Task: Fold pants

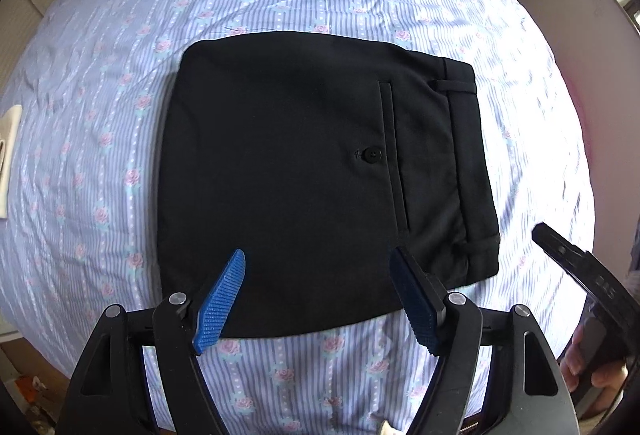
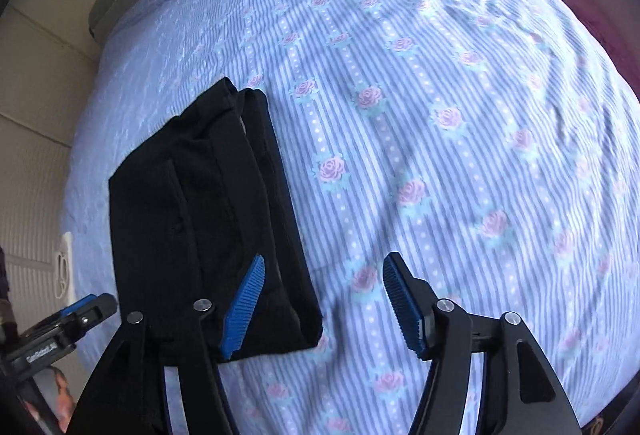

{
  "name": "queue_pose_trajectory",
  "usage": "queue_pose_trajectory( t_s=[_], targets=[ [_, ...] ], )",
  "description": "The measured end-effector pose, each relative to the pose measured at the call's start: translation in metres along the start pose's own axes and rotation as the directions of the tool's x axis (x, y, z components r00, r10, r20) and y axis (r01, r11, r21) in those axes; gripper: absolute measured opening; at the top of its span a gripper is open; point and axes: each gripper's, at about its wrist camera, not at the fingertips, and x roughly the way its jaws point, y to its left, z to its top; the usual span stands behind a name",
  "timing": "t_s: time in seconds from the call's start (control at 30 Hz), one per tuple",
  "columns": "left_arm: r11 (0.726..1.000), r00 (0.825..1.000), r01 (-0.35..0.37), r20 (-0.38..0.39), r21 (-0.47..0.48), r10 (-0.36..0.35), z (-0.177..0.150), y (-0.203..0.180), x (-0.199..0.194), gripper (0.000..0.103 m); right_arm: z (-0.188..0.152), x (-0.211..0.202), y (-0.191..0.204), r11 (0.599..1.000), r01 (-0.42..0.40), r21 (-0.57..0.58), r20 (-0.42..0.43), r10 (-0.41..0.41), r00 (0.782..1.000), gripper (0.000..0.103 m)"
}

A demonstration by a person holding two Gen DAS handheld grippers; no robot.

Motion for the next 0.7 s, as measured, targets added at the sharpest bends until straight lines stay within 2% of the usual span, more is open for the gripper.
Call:
queue_pose_trajectory(
  t_s=[0.03, 0.13, 0.23, 0.33, 0.53, 0.7],
  targets=[
    [1.0, 1.0, -0.002, 0.008, -0.002, 0.002, -0.005, 0.002, -0.006, 0.077, -0.008, -0.01, -0.003, 1.0, -0.013, 0.025, 0.013, 0.013, 1.0, 0.073],
    [1.0, 0.999, 0.003, 0.047, -0.012, -0.002, -0.023, 0.007, -0.024, 0.083, -0.031, -0.029, -0.007, 0.994, -0.068, 0.081, 0.029, 0.066, 0.997, 0.077],
    [1.0, 0.998, -0.006, 0.067, -0.028, 0.008, -0.038, 0.012, -0.032, 0.087, -0.05, -0.028, -0.004, 0.984, -0.133, 0.122, 0.01, 0.133, 0.991, 0.079],
    [0.999, 0.998, -0.035, 0.049, -0.024, 0.037, -0.051, 0.015, -0.031, 0.088, -0.067, -0.02, -0.002, 0.969, -0.192, 0.152, 0.017, 0.192, 0.981, 0.08],
    [0.992, 0.993, -0.097, 0.072, 0.085, 0.091, -0.059, 0.012, -0.019, 0.088, -0.093, 0.018, 0.001, 0.892, -0.354, 0.281, 0.096, 0.341, 0.935, 0.08],
    [0.988, 0.993, -0.043, 0.118, 0.148, 0.026, -0.057, 0.009, -0.002, 0.088, -0.113, 0.052, -0.006, 0.838, -0.416, 0.353, 0.175, 0.377, 0.909, 0.08]
  ],
)
